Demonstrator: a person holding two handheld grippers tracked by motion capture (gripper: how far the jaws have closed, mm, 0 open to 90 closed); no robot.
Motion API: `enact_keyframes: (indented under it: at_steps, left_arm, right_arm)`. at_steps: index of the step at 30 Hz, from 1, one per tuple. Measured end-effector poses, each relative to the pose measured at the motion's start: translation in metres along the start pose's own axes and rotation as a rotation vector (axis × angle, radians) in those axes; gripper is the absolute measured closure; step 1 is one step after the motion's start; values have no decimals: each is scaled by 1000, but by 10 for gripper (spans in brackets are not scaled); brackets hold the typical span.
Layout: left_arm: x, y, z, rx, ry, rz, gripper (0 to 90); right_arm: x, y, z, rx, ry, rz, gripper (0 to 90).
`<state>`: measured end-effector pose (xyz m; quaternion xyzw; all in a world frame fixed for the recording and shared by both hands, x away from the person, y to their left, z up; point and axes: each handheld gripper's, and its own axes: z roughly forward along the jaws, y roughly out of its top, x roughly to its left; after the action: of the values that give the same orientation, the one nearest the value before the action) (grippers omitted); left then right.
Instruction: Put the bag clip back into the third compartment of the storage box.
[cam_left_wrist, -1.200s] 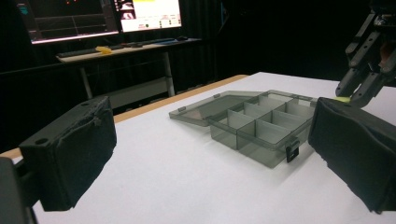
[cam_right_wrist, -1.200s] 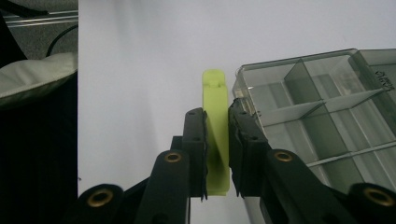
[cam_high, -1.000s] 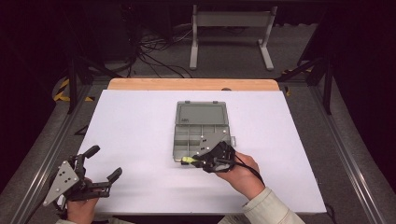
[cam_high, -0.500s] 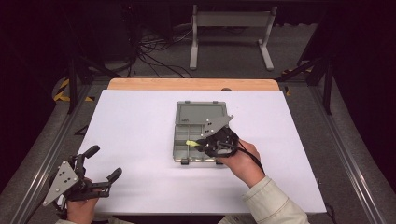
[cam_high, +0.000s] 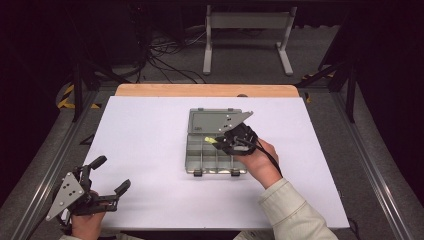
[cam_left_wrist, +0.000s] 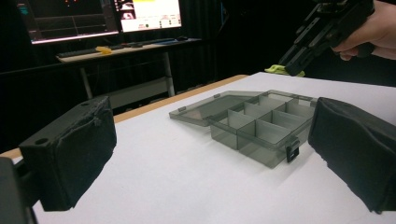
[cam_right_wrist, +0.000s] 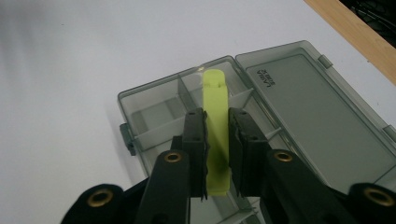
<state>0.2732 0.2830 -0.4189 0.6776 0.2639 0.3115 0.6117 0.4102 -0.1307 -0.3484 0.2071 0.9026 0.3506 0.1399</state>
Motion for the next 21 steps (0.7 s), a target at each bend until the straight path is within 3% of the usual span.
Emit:
enact_keyframes:
  at_steps: [16,21]
  left_arm:
    - [0,0,0,3,-2,-2,17]
    - [0,0,0,4,-1,-3,17]
  right_arm:
    - [-35,-9,20,20,-58,92,779]
    - [-41,-11,26,29,-66,102,779]
